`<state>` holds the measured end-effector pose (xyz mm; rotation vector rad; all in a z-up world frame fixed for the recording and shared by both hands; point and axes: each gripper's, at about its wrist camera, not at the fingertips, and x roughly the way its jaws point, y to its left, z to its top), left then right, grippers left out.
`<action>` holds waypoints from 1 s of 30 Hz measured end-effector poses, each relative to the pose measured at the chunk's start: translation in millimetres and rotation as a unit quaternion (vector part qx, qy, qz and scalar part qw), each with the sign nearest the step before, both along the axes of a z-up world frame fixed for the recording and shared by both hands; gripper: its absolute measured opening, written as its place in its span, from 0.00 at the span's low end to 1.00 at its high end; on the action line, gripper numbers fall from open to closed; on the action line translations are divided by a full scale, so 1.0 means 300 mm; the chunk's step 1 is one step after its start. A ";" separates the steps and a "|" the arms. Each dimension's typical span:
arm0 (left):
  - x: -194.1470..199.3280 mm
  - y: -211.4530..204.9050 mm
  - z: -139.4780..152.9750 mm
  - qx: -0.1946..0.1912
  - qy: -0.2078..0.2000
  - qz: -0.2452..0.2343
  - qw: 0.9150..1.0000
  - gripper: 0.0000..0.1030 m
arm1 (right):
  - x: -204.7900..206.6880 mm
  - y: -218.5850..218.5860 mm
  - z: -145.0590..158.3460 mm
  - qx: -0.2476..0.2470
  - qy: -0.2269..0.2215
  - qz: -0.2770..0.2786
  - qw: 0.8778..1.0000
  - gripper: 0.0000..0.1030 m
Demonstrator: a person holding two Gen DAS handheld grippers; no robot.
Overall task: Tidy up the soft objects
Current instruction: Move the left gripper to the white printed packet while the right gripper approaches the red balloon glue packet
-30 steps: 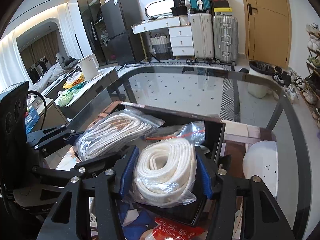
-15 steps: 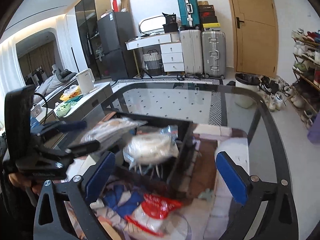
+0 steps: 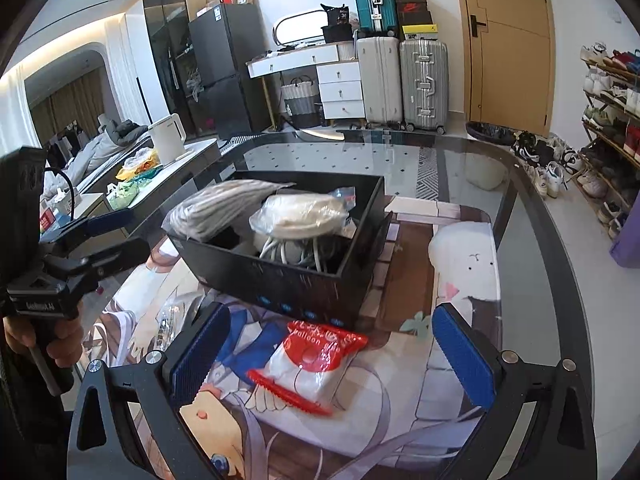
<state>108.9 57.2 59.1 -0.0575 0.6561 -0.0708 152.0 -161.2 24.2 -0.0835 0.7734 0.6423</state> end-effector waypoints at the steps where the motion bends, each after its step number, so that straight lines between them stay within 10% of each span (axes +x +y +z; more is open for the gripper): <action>1: -0.005 0.003 -0.009 0.002 0.004 0.001 1.000 1.00 | -0.002 0.003 -0.004 -0.002 0.002 0.000 1.000 0.99; 30: -0.030 -0.070 -0.167 0.057 0.105 -0.105 0.987 1.00 | 0.020 0.058 -0.154 -0.051 0.060 0.019 0.997 0.99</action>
